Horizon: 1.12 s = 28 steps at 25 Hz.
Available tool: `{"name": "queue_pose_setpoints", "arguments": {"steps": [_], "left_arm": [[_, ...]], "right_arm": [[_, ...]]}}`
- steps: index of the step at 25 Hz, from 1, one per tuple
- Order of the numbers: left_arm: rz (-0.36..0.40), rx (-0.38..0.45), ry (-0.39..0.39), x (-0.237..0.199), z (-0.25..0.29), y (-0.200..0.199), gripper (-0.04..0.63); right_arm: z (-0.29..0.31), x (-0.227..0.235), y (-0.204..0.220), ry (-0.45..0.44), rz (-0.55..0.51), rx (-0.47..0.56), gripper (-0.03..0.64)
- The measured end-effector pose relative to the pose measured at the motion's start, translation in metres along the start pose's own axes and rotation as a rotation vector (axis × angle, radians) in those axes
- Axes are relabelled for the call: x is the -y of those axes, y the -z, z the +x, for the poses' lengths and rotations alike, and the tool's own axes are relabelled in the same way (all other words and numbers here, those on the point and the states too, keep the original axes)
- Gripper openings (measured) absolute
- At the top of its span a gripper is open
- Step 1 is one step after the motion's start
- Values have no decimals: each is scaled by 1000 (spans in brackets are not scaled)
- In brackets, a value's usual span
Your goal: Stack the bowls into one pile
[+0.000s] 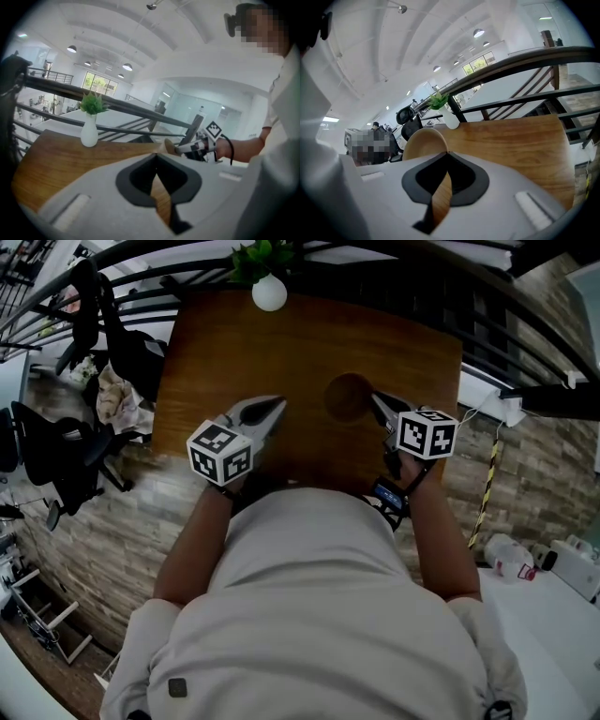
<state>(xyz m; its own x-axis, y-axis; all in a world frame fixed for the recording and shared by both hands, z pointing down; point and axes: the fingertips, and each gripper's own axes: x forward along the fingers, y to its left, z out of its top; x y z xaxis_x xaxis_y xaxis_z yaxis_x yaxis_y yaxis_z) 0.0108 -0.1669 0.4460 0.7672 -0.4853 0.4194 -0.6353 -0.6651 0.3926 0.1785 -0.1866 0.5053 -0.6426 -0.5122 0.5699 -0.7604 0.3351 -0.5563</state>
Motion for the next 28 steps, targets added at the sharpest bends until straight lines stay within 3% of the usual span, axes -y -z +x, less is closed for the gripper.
{"name": "queue_pose_setpoints", "arguments": {"steps": [7,17,28], "left_arm": [[0,-15,-42,-11,-17,2,5],[21,-10,-19,-33,-38,-5,5],[20,18,7,-89,-125,5,5]], "right_arm": [[6,-8,-1,-25,2,0,14],[27,-30,-4,4,-2,-1,14],[66,-114,15,27,42,25,14]]}}
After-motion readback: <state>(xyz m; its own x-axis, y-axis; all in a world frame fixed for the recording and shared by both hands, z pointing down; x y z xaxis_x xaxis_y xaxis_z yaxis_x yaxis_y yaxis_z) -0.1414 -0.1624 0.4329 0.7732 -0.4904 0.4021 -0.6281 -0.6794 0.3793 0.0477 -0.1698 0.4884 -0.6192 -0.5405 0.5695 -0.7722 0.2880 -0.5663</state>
